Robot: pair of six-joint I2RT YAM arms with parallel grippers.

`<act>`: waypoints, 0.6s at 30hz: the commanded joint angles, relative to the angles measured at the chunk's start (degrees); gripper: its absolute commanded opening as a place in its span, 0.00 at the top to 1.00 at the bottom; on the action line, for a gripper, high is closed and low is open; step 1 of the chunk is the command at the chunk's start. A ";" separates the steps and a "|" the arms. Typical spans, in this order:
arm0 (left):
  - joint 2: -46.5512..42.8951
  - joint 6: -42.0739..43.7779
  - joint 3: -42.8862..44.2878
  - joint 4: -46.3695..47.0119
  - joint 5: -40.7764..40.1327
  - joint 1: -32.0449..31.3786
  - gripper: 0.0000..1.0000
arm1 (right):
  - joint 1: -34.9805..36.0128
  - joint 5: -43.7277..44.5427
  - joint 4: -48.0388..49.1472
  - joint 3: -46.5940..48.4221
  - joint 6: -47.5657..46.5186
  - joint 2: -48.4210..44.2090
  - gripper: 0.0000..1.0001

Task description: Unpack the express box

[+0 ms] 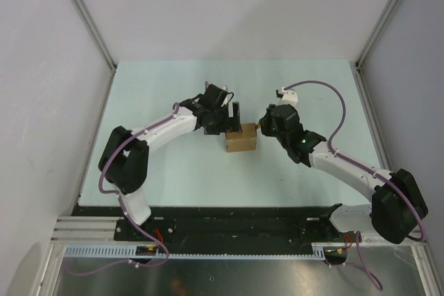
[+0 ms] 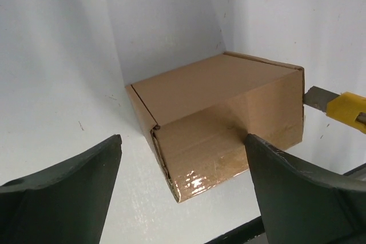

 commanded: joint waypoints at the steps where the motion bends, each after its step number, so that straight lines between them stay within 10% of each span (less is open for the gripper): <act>1: 0.66 -1.43 -1.95 -0.32 2.25 0.67 0.07 | -0.08 0.91 2.08 2.36 -1.73 1.12 1.00; 18: 2.94 -6.34 -2.22 -0.32 5.93 1.20 0.17 | 3.79 4.50 -2.91 4.02 -1.03 1.57 1.00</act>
